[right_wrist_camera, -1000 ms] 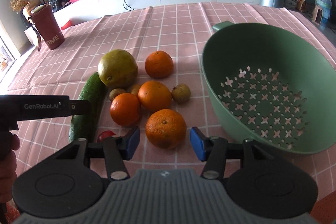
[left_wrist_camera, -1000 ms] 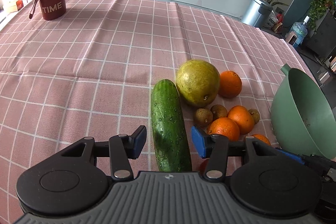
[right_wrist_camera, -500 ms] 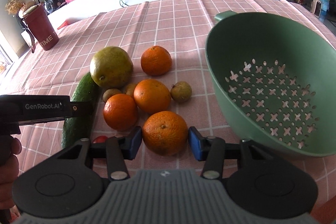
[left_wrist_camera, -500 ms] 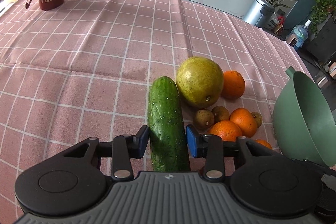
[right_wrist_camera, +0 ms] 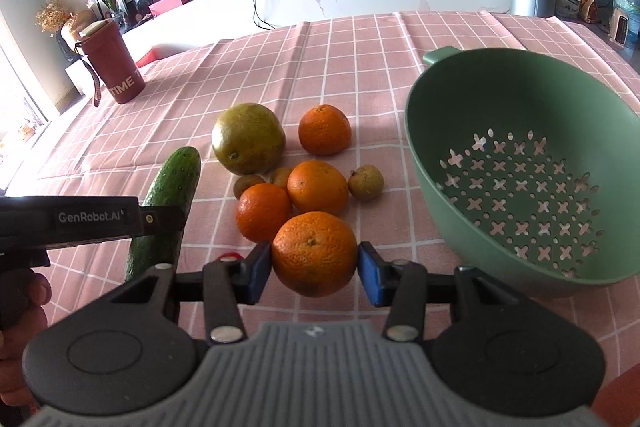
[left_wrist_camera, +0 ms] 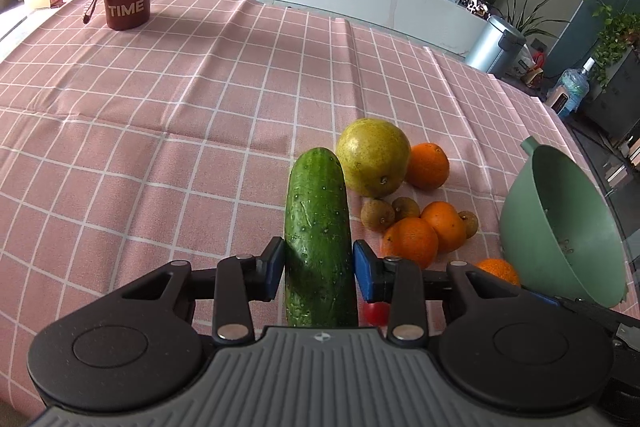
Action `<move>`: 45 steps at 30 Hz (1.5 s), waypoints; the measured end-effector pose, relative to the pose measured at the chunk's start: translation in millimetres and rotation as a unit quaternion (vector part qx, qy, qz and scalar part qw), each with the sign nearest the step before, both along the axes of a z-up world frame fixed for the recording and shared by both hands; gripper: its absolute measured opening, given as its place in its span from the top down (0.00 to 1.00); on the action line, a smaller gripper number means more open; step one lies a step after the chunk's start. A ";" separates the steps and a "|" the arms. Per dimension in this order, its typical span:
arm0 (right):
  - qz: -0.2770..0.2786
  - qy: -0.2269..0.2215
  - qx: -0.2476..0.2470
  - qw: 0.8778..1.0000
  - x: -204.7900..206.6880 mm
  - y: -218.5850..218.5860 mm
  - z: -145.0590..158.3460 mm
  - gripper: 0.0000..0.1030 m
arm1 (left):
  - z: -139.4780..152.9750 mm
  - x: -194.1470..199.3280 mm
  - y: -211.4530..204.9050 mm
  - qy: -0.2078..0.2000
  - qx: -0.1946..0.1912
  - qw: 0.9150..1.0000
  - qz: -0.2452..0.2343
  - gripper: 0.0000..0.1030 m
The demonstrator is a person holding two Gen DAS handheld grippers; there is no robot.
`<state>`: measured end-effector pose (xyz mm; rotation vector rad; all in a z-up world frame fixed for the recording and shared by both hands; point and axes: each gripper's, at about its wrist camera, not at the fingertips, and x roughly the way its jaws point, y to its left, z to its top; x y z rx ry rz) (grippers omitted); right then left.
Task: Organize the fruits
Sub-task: 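Grasp the large orange with the right tool while the left tool grasps the cucumber, then carry the orange and cucumber into the green colander and open both tools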
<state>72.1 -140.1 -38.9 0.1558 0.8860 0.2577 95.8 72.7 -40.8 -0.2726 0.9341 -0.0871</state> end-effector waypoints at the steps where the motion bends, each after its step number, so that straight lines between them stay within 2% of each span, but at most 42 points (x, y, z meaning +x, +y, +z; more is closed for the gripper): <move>1: 0.003 -0.002 0.003 1.000 -2.4 -1.5 3.5 0.58 | 5.3 -3.4 -0.9 -0.003 -0.005 1.000 -0.001 0.60; 5: 0.011 -0.016 0.018 1.000 -15.7 -16.9 22.4 0.58 | 30.2 -15.4 -14.9 -0.024 -0.027 0.999 -0.018 0.60; 13: 0.013 -0.046 0.015 0.999 -28.0 -69.3 63.3 0.58 | 72.7 -6.6 -77.1 -0.041 -0.069 0.991 -0.105 0.60; 19: 0.031 -0.062 -0.038 0.997 -12.8 -110.4 82.0 0.58 | 82.5 23.7 -127.1 -0.037 -0.047 0.986 -0.154 0.60; 22: 0.054 -0.055 -0.071 0.995 4.0 -124.8 80.1 0.58 | 78.4 38.3 -156.8 -0.026 -0.027 0.982 -0.186 0.60; 28: 0.107 -0.015 -0.119 0.987 41.3 -139.5 58.6 0.58 | 52.4 70.2 -198.0 0.031 0.000 0.973 -0.231 0.60; 35: 0.174 0.029 -0.161 0.971 66.9 -133.1 21.0 0.58 | 26.7 93.6 -229.2 0.081 0.058 0.953 -0.287 0.60; 38: 0.194 0.047 -0.159 0.967 75.5 -130.8 9.8 0.58 | 14.2 107.0 -231.4 0.117 0.064 0.948 -0.288 0.60; 45: 0.232 0.063 -0.172 0.955 86.8 -125.4 -5.1 0.58 | -6.3 121.4 -239.8 0.161 0.071 0.938 -0.297 0.60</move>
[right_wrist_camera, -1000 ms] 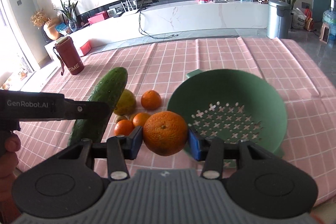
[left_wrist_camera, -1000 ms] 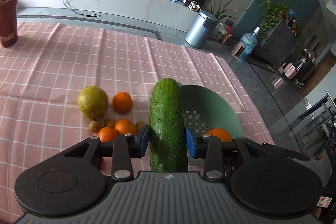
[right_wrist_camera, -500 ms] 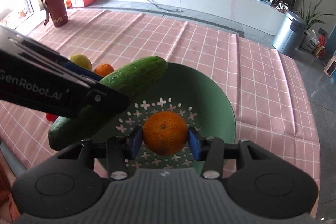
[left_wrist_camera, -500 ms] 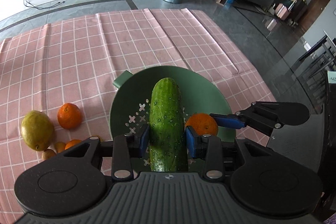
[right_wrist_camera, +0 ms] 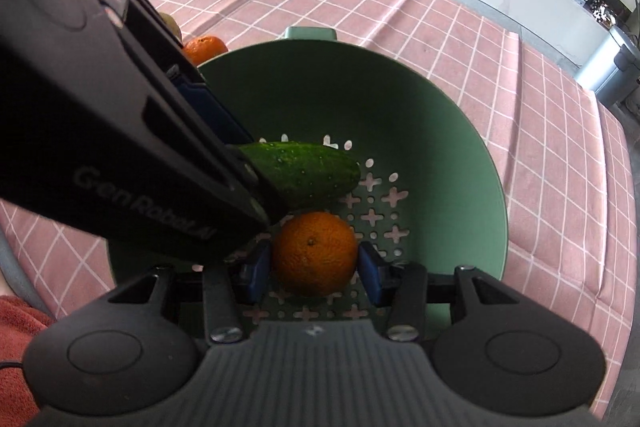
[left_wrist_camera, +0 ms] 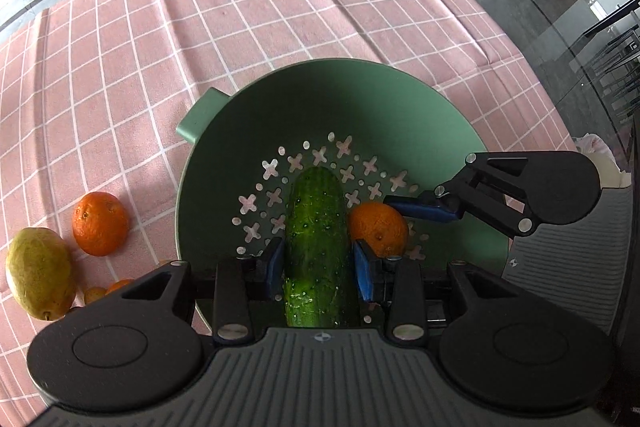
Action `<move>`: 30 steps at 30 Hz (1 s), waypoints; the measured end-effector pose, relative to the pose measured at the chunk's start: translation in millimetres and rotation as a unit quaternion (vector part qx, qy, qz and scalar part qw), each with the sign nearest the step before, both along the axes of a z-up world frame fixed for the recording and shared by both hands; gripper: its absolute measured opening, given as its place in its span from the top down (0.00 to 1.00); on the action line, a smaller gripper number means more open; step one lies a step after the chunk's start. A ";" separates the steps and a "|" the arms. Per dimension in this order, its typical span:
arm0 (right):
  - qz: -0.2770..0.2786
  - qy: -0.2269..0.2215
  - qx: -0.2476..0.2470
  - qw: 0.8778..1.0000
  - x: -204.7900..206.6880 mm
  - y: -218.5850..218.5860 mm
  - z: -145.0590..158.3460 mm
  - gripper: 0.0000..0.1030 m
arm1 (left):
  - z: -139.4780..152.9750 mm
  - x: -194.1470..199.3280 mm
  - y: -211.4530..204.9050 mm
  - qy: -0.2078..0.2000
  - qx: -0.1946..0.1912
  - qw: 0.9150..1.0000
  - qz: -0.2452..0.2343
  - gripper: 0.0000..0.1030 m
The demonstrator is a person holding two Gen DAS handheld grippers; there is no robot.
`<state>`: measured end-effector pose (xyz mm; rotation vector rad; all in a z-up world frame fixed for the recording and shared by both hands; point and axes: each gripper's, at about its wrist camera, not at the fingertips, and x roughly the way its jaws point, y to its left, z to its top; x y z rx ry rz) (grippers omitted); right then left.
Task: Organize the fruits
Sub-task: 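Carry the orange and cucumber into the green colander and open both tools, then withdraw both open tools from the colander back to the fruit pile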
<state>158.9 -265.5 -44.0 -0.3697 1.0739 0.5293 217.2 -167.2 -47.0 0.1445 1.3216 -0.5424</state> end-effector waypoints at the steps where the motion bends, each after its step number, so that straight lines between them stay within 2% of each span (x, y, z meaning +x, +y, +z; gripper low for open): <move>1: 0.005 0.001 -0.003 1.000 0.3 0.8 -1.6 0.58 | -1.9 0.4 -1.1 0.002 0.002 1.000 -0.002 0.60; 13: -0.004 0.018 0.004 1.000 3.1 -3.6 -10.0 0.55 | -3.1 3.9 7.1 0.016 -0.015 1.000 0.018 0.59; 15: -0.005 0.016 0.002 1.000 2.5 -1.6 -7.3 0.45 | -2.1 2.7 7.3 0.012 -0.014 1.000 0.020 0.54; 17: -0.006 0.010 -0.002 1.000 0.0 -0.1 -3.6 0.43 | 0.3 1.1 9.8 0.010 -0.025 0.999 0.022 0.47; 20: -0.014 0.002 -0.007 1.000 -2.9 0.8 5.3 0.33 | 10.4 -3.2 14.7 0.004 -0.036 0.999 0.026 0.46; 26: -0.049 -0.022 -0.011 0.998 -17.3 -5.2 27.5 0.29 | 53.9 -25.9 35.3 -0.052 -0.054 0.997 0.023 0.45; 30: -0.102 -0.045 0.020 0.994 -32.6 -13.8 46.3 0.29 | 83.9 -45.2 65.8 -0.105 -0.065 0.992 0.035 0.45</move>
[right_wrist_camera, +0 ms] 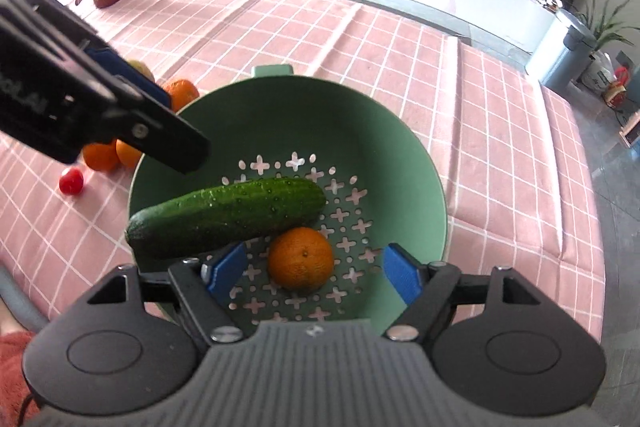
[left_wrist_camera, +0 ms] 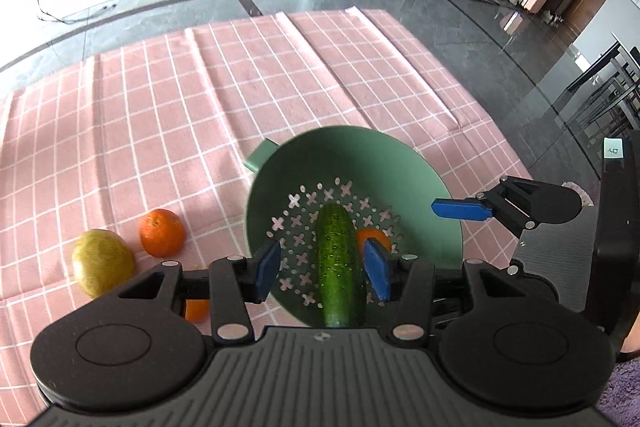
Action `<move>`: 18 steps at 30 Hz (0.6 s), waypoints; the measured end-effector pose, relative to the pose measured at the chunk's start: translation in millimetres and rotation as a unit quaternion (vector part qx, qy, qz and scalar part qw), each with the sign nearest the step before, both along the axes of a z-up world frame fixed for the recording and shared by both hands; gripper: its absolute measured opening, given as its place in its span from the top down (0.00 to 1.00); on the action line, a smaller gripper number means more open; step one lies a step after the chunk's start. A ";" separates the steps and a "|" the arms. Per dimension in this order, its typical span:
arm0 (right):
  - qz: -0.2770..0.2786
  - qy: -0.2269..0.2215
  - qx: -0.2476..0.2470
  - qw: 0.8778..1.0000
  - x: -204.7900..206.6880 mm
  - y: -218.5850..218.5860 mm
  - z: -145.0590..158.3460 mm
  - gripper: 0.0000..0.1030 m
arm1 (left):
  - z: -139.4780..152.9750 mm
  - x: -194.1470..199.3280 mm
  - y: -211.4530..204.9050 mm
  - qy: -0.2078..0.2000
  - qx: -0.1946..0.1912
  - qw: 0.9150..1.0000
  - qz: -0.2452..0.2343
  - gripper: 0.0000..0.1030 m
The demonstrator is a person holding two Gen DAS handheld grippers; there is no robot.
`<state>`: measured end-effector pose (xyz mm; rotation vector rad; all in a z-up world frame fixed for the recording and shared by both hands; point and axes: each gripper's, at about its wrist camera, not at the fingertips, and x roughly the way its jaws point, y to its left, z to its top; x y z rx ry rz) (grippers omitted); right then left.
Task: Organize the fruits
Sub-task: 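Withdraw both open tools from the colander back to the fruit pile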
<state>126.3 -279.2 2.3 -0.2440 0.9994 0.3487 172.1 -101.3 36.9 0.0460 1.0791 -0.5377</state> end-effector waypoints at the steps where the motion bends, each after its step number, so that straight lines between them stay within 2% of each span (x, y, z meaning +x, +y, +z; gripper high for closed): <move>1: -0.017 -0.007 0.015 1.000 -4.8 -4.6 4.0 0.29 | 7.7 -6.2 9.6 -0.018 -0.001 1.000 0.007 0.45; 5: -0.067 -0.030 0.080 0.994 -17.1 -2.4 18.2 0.29 | 27.2 -27.6 46.3 -0.071 0.001 0.997 0.038 0.45; 10: -0.091 -0.080 0.139 0.983 -42.2 28.7 35.0 0.29 | 31.9 -42.3 87.9 -0.095 -0.001 0.993 0.072 0.45; 14: -0.080 -0.102 0.174 0.976 -54.1 59.3 30.2 0.29 | 22.7 -49.2 111.8 -0.107 0.000 0.990 0.092 0.45; 18: -0.049 -0.115 0.164 0.979 -55.6 89.1 25.1 0.35 | 5.1 -49.8 126.9 -0.110 -0.001 0.989 0.102 0.45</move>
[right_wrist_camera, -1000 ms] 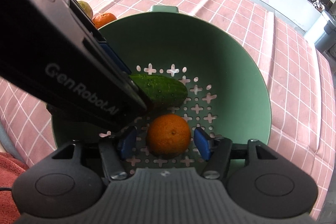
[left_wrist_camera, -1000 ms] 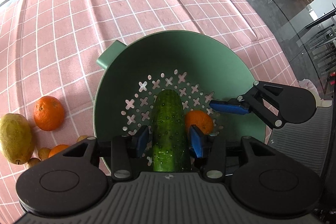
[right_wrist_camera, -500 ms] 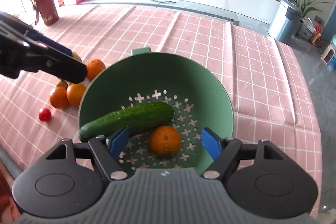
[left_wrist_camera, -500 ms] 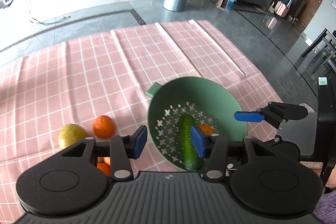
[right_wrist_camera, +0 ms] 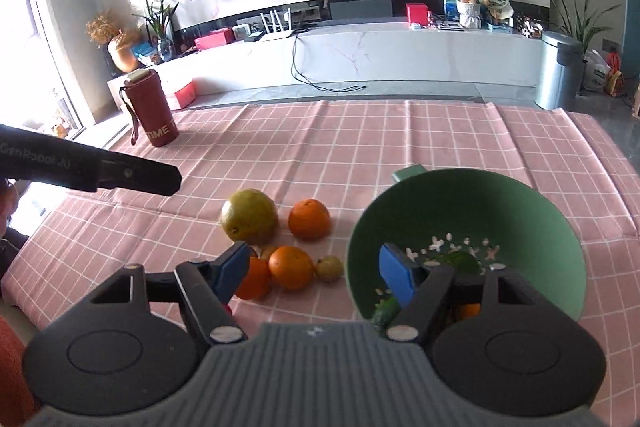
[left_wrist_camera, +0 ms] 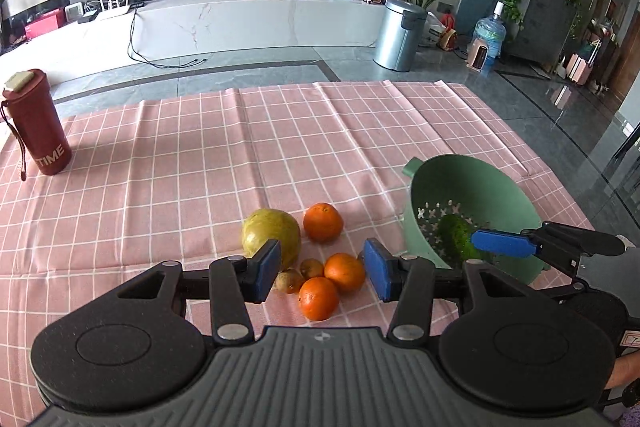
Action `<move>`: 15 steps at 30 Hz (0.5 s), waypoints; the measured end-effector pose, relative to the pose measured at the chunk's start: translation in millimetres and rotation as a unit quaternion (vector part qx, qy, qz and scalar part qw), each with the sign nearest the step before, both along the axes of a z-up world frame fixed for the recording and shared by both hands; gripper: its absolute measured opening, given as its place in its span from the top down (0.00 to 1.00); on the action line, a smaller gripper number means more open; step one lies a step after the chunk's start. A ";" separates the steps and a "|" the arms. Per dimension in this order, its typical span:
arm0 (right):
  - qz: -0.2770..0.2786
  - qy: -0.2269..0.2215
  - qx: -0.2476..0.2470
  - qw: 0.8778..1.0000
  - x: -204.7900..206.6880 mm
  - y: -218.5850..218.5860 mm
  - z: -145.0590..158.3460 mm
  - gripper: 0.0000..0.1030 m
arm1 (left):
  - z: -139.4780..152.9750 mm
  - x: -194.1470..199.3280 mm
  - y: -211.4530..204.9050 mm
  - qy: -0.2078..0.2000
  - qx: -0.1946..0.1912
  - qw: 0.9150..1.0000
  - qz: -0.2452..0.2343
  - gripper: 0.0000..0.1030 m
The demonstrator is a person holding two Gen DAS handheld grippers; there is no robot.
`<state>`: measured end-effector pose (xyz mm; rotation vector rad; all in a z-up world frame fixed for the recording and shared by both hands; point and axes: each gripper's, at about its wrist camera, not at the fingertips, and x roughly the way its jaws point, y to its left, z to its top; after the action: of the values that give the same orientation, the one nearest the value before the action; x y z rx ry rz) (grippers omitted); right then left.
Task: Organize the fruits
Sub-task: 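Withdraw both open tools from the colander back to the fruit pile, then grasp the yellow-green pear with the left tool while the right tool grasps an orange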
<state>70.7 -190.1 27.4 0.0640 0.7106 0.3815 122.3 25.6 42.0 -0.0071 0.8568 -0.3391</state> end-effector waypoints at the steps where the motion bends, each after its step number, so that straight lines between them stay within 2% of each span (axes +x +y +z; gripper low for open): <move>1: 0.009 -0.001 -0.006 1.000 1.6 5.5 -1.3 0.35 | -4.8 1.0 2.9 0.004 -0.004 1.000 0.001 0.45; 7: 0.044 0.006 -0.040 0.998 23.5 24.5 -9.8 0.43 | -24.8 14.6 14.9 0.026 -0.017 0.999 0.013 0.45; 11: 0.066 0.011 -0.059 0.996 45.8 32.6 -15.4 0.48 | -40.4 26.6 18.6 0.036 -0.013 0.999 0.016 0.37; 15: 0.097 0.012 -0.089 0.991 69.2 44.1 -22.7 0.51 | -57.1 43.3 21.3 0.052 -0.001 0.998 0.017 0.34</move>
<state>139.9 -146.0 4.7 -0.1697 0.7752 0.5018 165.6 46.9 -15.1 -0.0425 0.9588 -0.3093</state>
